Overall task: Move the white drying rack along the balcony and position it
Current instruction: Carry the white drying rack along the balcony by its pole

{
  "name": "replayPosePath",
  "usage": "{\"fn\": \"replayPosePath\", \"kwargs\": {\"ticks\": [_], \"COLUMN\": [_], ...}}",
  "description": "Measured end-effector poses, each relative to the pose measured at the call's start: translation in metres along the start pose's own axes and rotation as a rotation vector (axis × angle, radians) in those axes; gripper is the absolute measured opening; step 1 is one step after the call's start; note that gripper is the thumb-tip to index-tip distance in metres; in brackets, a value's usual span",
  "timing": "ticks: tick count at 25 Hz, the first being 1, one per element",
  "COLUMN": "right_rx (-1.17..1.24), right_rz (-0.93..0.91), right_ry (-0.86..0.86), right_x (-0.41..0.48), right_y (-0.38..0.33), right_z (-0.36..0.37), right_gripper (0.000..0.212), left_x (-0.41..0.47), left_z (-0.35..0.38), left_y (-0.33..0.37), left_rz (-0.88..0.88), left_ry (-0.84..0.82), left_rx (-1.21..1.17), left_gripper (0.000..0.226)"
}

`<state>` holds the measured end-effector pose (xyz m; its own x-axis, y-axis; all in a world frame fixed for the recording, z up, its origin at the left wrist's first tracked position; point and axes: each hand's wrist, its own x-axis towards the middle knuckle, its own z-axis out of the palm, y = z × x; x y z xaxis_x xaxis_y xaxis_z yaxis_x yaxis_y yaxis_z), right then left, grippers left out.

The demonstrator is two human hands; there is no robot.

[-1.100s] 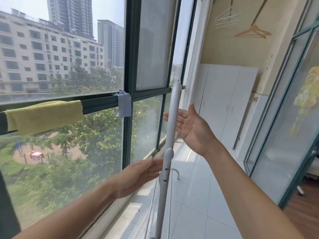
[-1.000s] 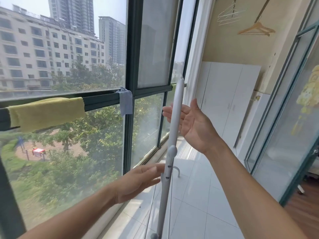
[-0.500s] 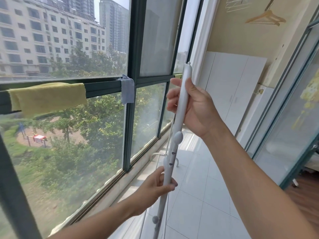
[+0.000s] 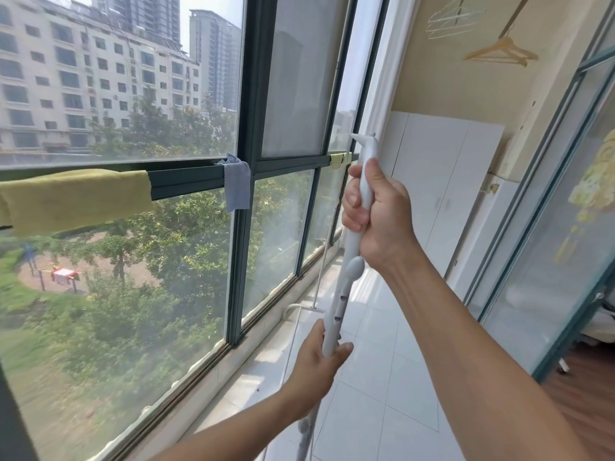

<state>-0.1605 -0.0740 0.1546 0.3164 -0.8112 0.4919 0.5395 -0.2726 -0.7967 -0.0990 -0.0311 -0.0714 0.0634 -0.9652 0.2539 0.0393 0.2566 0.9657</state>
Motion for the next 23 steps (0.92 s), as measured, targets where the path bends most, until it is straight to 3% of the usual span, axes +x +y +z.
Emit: {"fn": "replayPosePath", "kwargs": {"ticks": [23], "right_rx": [-0.111], "right_rz": [-0.027], "right_ry": [0.211], "right_x": [0.175], "right_y": [0.07], "right_z": [-0.074], "right_gripper": [0.026], "left_x": [0.212], "left_z": [-0.023], "left_y": [-0.043], "left_rz": [0.007], "left_ry": [-0.094], "left_rx": [0.068], "left_gripper": [0.016]}}
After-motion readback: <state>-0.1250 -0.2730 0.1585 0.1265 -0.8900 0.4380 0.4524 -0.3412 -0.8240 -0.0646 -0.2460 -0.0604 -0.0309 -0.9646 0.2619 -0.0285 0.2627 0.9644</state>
